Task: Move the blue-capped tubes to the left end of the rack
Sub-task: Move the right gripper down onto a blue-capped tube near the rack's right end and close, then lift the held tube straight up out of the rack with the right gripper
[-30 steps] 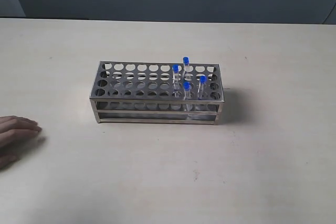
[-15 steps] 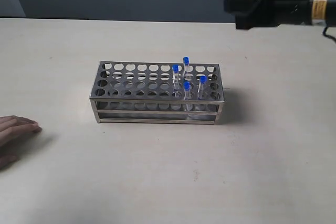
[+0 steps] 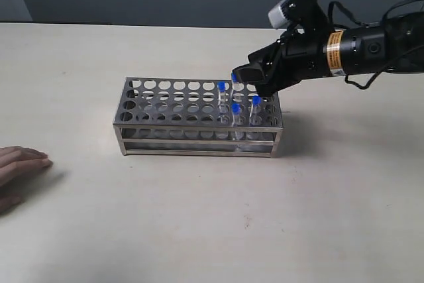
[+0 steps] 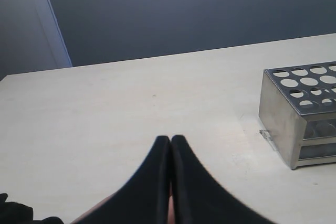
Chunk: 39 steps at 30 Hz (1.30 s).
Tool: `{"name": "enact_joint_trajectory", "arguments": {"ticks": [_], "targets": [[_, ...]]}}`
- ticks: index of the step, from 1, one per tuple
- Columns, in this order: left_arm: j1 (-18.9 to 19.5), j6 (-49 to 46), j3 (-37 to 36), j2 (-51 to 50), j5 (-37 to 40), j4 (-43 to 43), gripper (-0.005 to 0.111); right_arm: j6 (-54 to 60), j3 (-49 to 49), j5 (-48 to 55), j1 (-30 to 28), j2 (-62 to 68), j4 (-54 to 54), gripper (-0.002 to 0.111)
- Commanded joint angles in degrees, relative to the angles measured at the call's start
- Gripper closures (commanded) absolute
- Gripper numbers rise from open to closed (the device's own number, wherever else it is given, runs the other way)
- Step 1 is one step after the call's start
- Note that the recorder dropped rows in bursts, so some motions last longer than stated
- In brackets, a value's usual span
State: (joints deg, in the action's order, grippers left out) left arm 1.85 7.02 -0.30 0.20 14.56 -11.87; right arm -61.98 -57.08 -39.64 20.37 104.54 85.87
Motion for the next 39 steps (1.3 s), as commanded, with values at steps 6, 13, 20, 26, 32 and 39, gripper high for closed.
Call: {"name": "enact_joint_trajectory", "arguments": {"ticks": [6,13,20,26,32,39], "targets": [[-0.2,0.0,0.3,-0.2,-0.5,0.3,0.106,0.7,-5.0,7.7,2.6,3.1,0.6,0.059],[-0.2,0.0,0.3,-0.2,-0.5,0.3,0.106,0.6,-5.2,7.5,2.7,5.4,0.9,0.059],[-0.2,0.0,0.3,-0.2,-0.5,0.3,0.106,0.5,-5.4,7.3,2.7,6.4,1.0,0.059],[-0.2,0.0,0.3,-0.2,-0.5,0.3,0.106,0.5,-5.5,7.6,3.7,6.5,1.0,0.059],[-0.2,0.0,0.3,-0.2,-0.5,0.3,0.106,1.4,-5.5,9.7,4.7,8.1,0.9,0.071],[-0.2,0.0,0.3,-0.2,-0.5,0.3,0.106,1.7,-5.5,10.0,4.9,8.5,0.9,0.109]]}}
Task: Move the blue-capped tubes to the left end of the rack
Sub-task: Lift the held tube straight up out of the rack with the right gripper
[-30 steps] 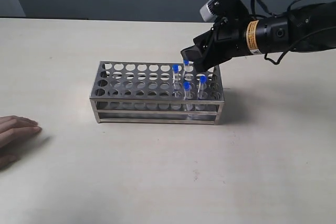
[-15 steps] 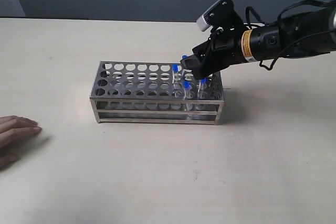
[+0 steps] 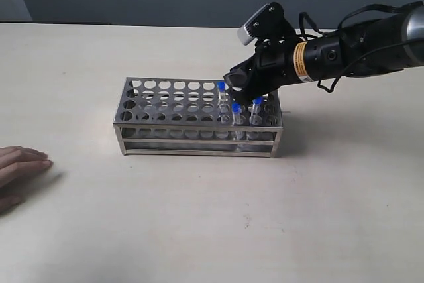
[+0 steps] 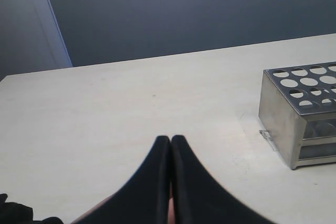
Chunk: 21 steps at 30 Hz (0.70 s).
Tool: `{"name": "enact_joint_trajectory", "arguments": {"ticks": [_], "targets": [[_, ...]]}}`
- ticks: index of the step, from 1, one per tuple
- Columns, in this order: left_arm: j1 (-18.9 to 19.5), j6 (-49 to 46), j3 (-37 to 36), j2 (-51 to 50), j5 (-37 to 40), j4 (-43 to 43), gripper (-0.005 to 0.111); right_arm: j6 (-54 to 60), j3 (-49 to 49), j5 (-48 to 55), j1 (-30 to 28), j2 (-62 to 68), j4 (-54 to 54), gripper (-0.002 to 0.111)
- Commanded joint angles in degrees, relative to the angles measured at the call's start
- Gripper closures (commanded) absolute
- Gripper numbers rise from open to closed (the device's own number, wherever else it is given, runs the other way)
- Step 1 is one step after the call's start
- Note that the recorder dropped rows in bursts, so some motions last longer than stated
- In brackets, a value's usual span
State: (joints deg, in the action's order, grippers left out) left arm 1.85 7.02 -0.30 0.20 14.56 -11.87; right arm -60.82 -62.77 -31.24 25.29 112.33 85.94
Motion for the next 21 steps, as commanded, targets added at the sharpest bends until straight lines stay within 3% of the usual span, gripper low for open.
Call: {"name": "enact_joint_trajectory", "arguments": {"ticks": [1,21], "targets": [[-0.2,0.0,0.3,-0.2,-0.5,0.3,0.106,0.5,0.2,1.6,0.0,0.6,0.8,0.109],[-0.2,0.0,0.3,-0.2,-0.5,0.3,0.106,0.5,-0.5,0.7,1.7,-11.5,0.8,0.109]]}}
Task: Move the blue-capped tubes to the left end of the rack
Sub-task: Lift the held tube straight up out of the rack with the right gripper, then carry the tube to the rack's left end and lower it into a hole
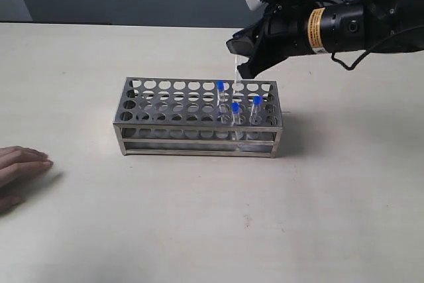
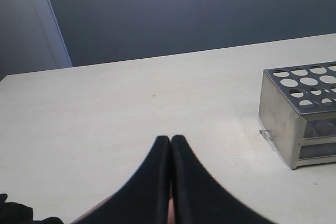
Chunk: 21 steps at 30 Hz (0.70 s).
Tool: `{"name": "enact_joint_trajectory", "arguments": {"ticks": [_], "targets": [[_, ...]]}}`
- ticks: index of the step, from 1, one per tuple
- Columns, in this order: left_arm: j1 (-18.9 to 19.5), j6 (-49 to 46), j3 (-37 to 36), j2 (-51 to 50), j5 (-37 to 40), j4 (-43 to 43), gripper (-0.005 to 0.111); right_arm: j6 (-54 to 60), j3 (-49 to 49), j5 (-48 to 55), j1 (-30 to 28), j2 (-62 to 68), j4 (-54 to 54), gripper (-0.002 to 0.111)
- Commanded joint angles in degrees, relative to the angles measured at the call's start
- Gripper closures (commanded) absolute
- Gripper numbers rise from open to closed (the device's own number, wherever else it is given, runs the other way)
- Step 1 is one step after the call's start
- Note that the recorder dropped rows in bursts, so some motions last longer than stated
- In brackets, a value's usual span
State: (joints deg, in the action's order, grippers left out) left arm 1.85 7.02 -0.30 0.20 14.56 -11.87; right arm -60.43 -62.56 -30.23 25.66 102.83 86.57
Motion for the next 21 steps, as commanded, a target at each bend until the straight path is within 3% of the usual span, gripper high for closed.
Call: {"name": "enact_joint_trajectory", "arguments": {"ticks": [1,12,21], "targets": [[-0.2,0.0,0.3,-0.2,-0.5,0.3,0.106,0.1,-1.4,-0.3,2.0,-2.1,0.2,0.109],[-0.2,0.0,0.3,-0.2,-0.5,0.3,0.106,-1.2,-12.7,0.5,13.5,2.2,0.0,0.109],[-0.2,0.0,0.3,-0.2,-0.5,0.3,0.106,-2.7,-19.8,1.6,18.7,10.5,-0.1,0.109]]}}
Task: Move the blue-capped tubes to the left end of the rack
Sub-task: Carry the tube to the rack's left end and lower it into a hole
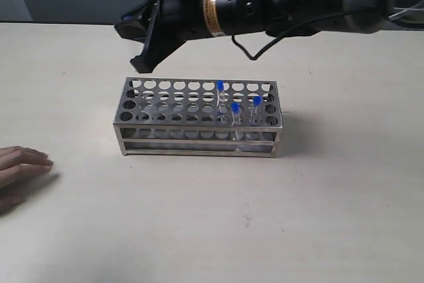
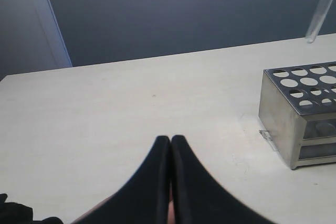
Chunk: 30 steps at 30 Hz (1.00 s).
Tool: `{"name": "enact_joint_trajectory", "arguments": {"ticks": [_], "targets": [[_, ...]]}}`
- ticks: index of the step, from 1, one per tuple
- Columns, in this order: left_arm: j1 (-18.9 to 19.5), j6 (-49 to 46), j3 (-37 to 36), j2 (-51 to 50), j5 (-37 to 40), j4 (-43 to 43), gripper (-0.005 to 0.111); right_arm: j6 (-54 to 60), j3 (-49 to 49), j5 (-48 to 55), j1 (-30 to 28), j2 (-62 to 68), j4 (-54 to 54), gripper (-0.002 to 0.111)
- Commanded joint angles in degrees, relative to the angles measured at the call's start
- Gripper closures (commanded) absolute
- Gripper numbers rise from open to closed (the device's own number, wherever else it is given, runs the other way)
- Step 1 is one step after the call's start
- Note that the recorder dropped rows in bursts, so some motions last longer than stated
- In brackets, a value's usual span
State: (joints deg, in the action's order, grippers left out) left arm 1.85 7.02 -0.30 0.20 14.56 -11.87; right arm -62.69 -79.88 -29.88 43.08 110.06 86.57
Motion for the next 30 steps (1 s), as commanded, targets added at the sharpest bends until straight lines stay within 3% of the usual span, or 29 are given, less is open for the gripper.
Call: {"name": "enact_joint_trajectory", "arguments": {"ticks": [1,6,24,26,27,29,30], "targets": [[-0.2,0.0,0.3,-0.2,-0.5,0.3,0.106,-0.5,-2.9,1.9,1.5,4.1,-0.1,0.109],[-0.2,0.0,0.3,-0.2,-0.5,0.3,0.106,-0.5,-4.9,5.8,1.6,7.5,-0.2,0.109],[-0.2,0.0,0.3,-0.2,-0.5,0.3,0.106,-0.5,-5.1,4.9,1.6,14.7,-3.9,0.109],[-0.2,0.0,0.3,-0.2,-0.5,0.3,0.106,-0.5,-5.1,4.5,1.6,15.0,-3.9,0.096],[-0.2,0.0,0.3,-0.2,-0.5,0.3,0.106,-0.5,-5.1,4.5,1.6,15.0,-4.5,0.082],[-0.2,0.0,0.3,-0.2,-0.5,0.3,0.106,-0.5,-5.1,4.5,1.6,15.0,-4.7,0.069],[-0.2,0.0,0.3,-0.2,-0.5,0.3,0.106,-0.5,-5.1,4.5,1.6,15.0,-4.7,0.068]]}}
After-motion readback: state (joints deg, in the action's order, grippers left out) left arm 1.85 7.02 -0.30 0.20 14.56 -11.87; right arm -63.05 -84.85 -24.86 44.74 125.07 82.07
